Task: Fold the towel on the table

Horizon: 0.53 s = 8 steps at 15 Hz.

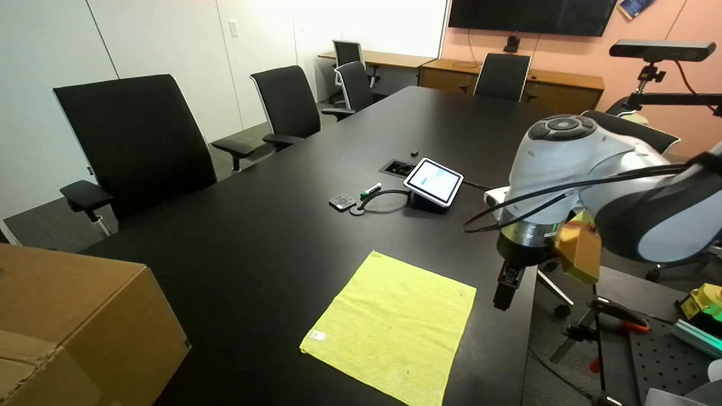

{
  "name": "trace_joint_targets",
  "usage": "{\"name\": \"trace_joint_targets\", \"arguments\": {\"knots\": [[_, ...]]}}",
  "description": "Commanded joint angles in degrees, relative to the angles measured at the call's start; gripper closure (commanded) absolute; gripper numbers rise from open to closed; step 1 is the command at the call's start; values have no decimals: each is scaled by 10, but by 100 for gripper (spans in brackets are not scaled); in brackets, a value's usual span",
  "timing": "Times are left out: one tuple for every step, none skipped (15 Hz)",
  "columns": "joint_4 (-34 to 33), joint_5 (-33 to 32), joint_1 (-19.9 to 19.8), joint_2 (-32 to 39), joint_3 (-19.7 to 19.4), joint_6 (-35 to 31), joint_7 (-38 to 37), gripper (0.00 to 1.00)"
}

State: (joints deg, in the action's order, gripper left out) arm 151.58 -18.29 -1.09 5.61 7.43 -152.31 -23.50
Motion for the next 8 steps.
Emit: {"name": "trace_joint_targets", "arguments": {"knots": [[-53, -20, 34, 105, -50, -48, -15, 0], [-65, -26, 47, 129, -68, -56, -24, 0], [-79, -18, 59, 153, -80, -65, -22, 0], [-90, -5, 67, 175, -88, -75, -8, 0], [-99, 20, 59, 192, -79, -80, 37, 0], [-108, 33, 55, 212, -76, -89, 64, 0], [-120, 42, 52, 232, -76, -103, 84, 0], [-130, 52, 51, 245, -76, -106, 102, 0]]}}
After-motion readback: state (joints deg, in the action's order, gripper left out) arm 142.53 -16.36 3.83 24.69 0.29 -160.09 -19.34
